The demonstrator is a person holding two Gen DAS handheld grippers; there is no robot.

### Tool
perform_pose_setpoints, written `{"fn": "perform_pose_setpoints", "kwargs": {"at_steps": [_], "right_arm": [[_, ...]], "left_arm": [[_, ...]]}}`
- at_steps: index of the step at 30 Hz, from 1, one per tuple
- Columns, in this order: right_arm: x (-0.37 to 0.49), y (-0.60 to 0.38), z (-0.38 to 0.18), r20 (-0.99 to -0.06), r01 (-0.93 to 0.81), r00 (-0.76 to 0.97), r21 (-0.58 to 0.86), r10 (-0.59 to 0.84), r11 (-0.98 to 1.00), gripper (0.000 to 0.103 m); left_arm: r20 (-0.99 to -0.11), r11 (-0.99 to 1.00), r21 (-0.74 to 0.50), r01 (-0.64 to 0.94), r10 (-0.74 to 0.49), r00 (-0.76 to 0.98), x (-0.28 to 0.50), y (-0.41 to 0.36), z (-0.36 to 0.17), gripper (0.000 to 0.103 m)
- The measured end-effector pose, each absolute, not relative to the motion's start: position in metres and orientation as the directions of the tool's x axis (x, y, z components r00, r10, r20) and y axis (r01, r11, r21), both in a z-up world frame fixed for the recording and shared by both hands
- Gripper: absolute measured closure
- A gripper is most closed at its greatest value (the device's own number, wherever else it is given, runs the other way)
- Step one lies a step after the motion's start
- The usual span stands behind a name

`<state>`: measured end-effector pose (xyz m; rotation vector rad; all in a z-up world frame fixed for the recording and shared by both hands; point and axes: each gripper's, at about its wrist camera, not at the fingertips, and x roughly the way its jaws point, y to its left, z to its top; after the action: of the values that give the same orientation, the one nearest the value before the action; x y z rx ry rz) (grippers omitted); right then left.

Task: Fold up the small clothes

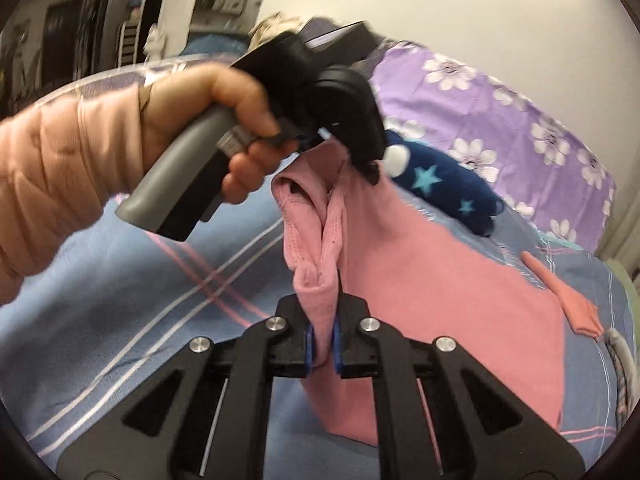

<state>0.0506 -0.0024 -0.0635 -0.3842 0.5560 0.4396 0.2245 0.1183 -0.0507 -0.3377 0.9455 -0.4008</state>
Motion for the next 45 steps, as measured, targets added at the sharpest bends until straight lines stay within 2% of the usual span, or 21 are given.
{"fn": "perform_pose_setpoints", "kwargs": {"at_steps": [12,16,26,35,37,39,41,45], "right_arm": [[0.059,-0.124,-0.038,-0.557,-0.360,0.767,0.040,0.320,0.932,0.098],[0.061,-0.174,-0.044,-0.537,-0.324,0.755,0.193,0.376,0.926,0.098],[0.065,-0.283,-0.076,-0.588,-0.117,0.714,0.436,0.380,0.892,0.099],[0.064,-0.313,-0.104,-0.613,-0.054,0.674,0.516,0.413,0.855,0.099],[0.064,-0.314,-0.109,-0.615,-0.048,0.668,0.525,0.418,0.850,0.099],[0.066,-0.316,-0.113,-0.620,-0.043,0.660,0.533,0.424,0.845,0.099],[0.066,-0.317,-0.121,-0.629,-0.032,0.644,0.548,0.437,0.836,0.098],[0.065,-0.321,-0.130,-0.628,-0.019,0.621,0.586,0.469,0.810,0.098]], "left_arm": [[-0.728,0.904,-0.368,0.217,-0.425,0.538,0.232,0.000,-0.008,0.090],[-0.741,0.908,-0.339,0.247,-0.419,0.524,0.236,-0.047,-0.005,0.090],[-0.813,0.920,-0.202,0.337,-0.349,0.466,0.254,-0.169,-0.032,0.090],[-0.872,0.918,0.003,0.396,-0.191,0.450,0.259,-0.238,-0.070,0.089],[-0.871,0.916,0.029,0.400,-0.173,0.459,0.259,-0.243,-0.073,0.086],[-0.862,0.915,0.012,0.403,-0.195,0.469,0.259,-0.247,-0.070,0.071],[-0.832,0.913,-0.006,0.409,-0.232,0.505,0.253,-0.247,-0.058,0.060],[-0.727,0.897,0.052,0.438,-0.267,0.633,0.224,-0.238,-0.017,0.037]]}}
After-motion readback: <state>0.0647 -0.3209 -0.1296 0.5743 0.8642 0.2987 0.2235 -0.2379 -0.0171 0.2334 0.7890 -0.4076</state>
